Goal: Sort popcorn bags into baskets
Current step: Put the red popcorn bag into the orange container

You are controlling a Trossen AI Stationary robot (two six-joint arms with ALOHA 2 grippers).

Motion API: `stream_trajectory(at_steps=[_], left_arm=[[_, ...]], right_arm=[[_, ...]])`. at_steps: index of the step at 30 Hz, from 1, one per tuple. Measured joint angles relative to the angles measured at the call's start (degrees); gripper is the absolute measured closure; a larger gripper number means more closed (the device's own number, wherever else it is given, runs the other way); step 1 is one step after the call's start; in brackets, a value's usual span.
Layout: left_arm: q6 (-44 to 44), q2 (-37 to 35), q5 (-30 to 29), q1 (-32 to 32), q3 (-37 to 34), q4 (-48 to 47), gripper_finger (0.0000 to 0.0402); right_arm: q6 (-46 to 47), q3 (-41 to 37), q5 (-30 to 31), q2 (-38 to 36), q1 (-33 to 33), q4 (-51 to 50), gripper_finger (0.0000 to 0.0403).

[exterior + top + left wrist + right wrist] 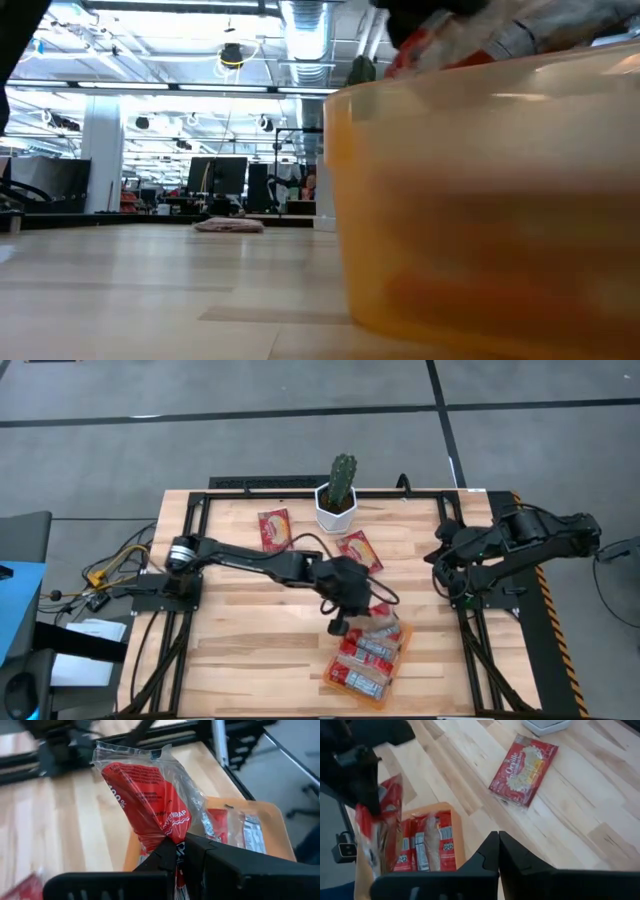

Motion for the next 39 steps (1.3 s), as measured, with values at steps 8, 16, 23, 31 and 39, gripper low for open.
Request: stream_trajectory(at_steps=[8,16,23,31,39], left_arm=[[8.75,8.15,3.03,-0.85,7.74,-8.04,0.0401],[14.94,9.17,1.36,-2.38,7.84,-7.34,0.0384],[15.07,9.10,1.43,-4.08,7.86,-7.05,0.0293],[1.08,6.27,-10.91,-4.38,14.87,-17.05,0.0207],[-3.40,-7.54,-18.62,-0.59,20.58,-32.24,0.0206]], right_arm=[[0.95,-0.02,0.04,-0.14,-0.04,-1.22,0.0364],[1.10,-0.02,0.03,-0.15,-0.04,-2.54,0.0376],[1.09,-0.02,0.07,-0.15,-0.06,-3.01,0.0379],[5.63,-2.25,10.38,-0.15,-0.20,-3.38,0.0368],[9.70,-16.78,13.72,0.36,-4.53,6.33,0.0383]])
